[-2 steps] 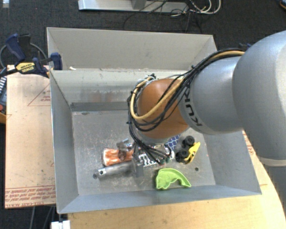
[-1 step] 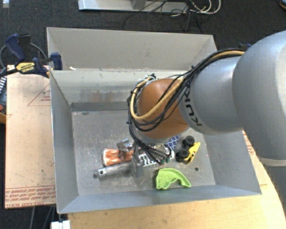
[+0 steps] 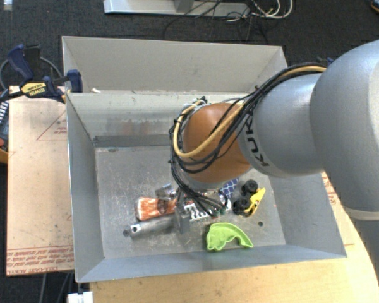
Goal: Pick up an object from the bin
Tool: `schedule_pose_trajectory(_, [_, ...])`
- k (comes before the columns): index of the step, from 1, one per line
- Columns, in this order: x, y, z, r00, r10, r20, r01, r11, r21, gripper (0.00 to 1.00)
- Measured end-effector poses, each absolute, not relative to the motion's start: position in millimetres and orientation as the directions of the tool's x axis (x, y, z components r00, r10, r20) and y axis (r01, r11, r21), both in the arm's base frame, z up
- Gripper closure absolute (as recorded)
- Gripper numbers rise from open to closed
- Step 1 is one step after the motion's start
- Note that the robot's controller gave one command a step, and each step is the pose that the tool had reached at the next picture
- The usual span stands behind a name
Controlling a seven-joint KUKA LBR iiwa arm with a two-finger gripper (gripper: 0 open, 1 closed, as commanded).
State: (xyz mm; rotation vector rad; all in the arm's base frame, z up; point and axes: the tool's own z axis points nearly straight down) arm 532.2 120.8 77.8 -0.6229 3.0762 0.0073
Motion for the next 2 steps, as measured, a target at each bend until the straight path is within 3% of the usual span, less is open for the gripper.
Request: schedule_pose_trajectory(2, [534.2,122.1,94.1,-0.921,-0.388,-0.012,-0.389,0.921,0.004,1.00])
